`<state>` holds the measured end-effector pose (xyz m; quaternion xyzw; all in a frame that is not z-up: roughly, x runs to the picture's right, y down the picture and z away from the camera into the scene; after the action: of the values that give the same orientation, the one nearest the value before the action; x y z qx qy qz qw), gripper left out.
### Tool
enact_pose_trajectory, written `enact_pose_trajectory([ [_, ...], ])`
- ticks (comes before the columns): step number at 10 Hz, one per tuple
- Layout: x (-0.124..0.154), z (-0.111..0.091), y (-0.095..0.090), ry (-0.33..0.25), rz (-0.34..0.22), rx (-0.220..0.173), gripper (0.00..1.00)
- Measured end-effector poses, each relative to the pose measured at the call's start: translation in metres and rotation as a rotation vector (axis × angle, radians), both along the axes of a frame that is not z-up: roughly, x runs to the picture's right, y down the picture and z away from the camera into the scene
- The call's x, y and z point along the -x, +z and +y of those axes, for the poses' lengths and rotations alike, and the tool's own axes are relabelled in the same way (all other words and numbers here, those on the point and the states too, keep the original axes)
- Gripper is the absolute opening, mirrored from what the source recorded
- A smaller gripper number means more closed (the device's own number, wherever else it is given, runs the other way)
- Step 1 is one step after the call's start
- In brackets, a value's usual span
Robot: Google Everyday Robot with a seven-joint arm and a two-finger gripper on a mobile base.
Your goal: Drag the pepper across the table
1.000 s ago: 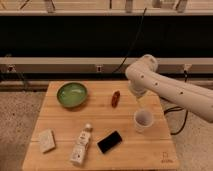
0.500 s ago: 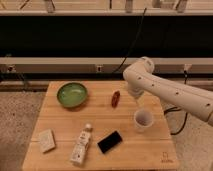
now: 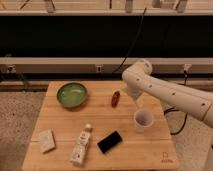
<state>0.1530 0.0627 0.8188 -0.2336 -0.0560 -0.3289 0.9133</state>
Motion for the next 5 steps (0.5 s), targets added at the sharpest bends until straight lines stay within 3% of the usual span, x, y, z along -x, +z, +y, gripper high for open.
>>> enact_pose_trajectory([
  [5,0.005,0.001,0.017,-0.067,-0.054,0.010,0.80],
])
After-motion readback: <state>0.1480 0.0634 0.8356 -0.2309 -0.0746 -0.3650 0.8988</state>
